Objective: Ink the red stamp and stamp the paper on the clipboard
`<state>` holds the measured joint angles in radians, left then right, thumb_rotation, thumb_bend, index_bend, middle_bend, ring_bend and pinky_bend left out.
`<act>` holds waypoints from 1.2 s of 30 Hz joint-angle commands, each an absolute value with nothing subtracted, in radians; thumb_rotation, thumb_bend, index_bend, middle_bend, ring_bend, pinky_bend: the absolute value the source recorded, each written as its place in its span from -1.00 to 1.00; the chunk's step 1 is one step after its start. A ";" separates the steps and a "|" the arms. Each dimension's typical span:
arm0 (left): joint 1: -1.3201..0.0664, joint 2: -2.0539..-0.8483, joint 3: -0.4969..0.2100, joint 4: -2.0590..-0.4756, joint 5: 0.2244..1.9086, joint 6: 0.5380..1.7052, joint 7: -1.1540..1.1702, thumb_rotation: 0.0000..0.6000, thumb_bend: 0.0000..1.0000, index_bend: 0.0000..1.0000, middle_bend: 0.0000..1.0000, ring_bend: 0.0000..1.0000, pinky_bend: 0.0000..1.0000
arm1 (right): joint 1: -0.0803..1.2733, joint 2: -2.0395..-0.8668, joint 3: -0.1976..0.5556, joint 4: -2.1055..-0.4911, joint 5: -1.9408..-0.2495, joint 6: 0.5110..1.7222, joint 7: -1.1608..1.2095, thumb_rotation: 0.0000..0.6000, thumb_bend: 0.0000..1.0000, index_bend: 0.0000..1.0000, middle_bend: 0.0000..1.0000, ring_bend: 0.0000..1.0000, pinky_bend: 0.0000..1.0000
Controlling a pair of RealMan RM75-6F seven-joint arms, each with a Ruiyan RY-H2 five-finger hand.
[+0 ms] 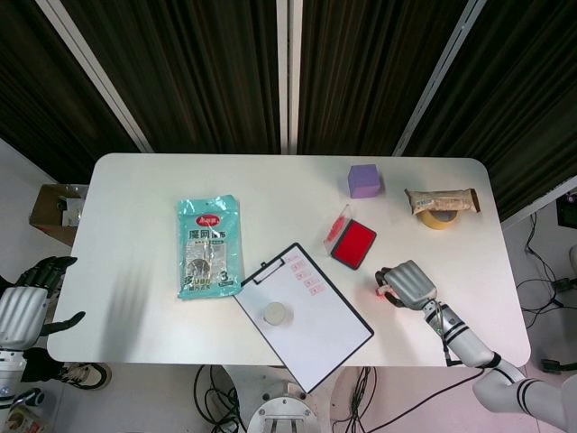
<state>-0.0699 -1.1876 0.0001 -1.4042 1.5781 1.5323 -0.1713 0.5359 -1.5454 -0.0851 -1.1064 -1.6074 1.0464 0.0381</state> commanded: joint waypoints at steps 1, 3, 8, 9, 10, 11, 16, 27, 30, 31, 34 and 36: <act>-0.070 -1.188 0.000 -1.403 1.578 1.532 -0.172 1.00 -1.00 -0.66 -0.67 -0.73 -0.52 | 0.537 -1.543 -0.087 -1.109 -1.608 1.041 0.038 1.00 -0.53 0.32 0.16 0.73 1.00; -0.070 -1.188 0.000 -1.403 1.578 1.533 -0.173 1.00 -1.00 -0.66 -0.67 -0.73 -0.52 | 0.536 -1.541 -0.087 -1.111 -1.608 1.040 0.038 1.00 -0.54 0.25 0.11 0.73 1.00; -0.069 -1.189 0.001 -1.400 1.577 1.532 -0.176 1.00 -1.00 -0.66 -0.67 -0.73 -0.52 | 0.535 -1.536 -0.087 -1.116 -1.607 1.035 0.039 1.00 -0.55 0.01 -0.05 0.73 1.00; -0.069 -1.190 0.001 -1.400 1.577 1.532 -0.176 1.00 -1.00 -0.66 -0.67 -0.73 -0.52 | 0.536 -1.535 -0.088 -1.118 -1.607 1.033 0.038 1.00 -0.55 -0.04 -0.07 0.73 1.00; -0.069 -1.190 0.002 -1.400 1.578 1.533 -0.177 1.00 -1.00 -0.66 -0.67 -0.73 -0.52 | 0.536 -1.534 -0.088 -1.119 -1.607 1.031 0.038 1.00 -0.56 -0.12 -0.10 0.73 1.00; -0.068 -1.190 0.002 -1.399 1.578 1.533 -0.177 1.00 -1.00 -0.66 -0.67 -0.73 -0.52 | 0.536 -1.533 -0.088 -1.120 -1.607 1.030 0.037 1.00 -0.57 -0.18 -0.13 0.73 1.00; -0.068 -1.190 0.002 -1.399 1.577 1.534 -0.177 1.00 -1.00 -0.66 -0.67 -0.73 -0.52 | 0.536 -1.530 -0.088 -1.125 -1.609 1.029 0.037 1.00 -0.57 -0.34 -0.19 0.73 1.00; -0.066 -1.188 0.002 -1.403 1.577 1.537 -0.174 1.00 -1.00 -0.66 -0.67 -0.73 -0.52 | 0.504 -1.454 -0.094 -1.175 -1.619 1.091 0.001 1.00 -0.62 -0.67 -0.31 0.73 1.00; -0.064 -1.186 0.001 -1.405 1.577 1.541 -0.174 1.00 -1.00 -0.66 -0.67 -0.73 -0.52 | 0.452 -1.375 -0.098 -1.228 -1.611 1.172 -0.044 1.00 -0.64 -0.69 -0.32 0.73 1.00; -0.063 -1.185 0.001 -1.407 1.578 1.543 -0.174 1.00 -1.00 -0.66 -0.67 -0.73 -0.52 | 0.424 -1.340 -0.098 -1.249 -1.601 1.208 -0.067 1.00 -0.64 -0.71 -0.33 0.73 1.00; -0.064 -1.184 0.001 -1.414 1.582 1.545 -0.171 1.00 -1.00 -0.66 -0.67 -0.73 -0.52 | 0.339 -1.268 -0.089 -1.302 -1.549 1.306 -0.101 1.00 -0.67 -0.83 -0.42 0.41 0.88; -0.066 -1.181 0.000 -1.421 1.584 1.546 -0.166 1.00 -1.00 -0.66 -0.67 -0.73 -0.52 | 0.289 -1.237 -0.082 -1.328 -1.512 1.353 -0.097 1.00 -0.69 -0.95 -0.62 -0.30 0.25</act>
<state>-0.0650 -1.1818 0.0008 -1.4195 1.5831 1.5452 -0.1673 0.3584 -1.2952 -0.0905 -1.2784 -1.5630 1.2835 -0.0755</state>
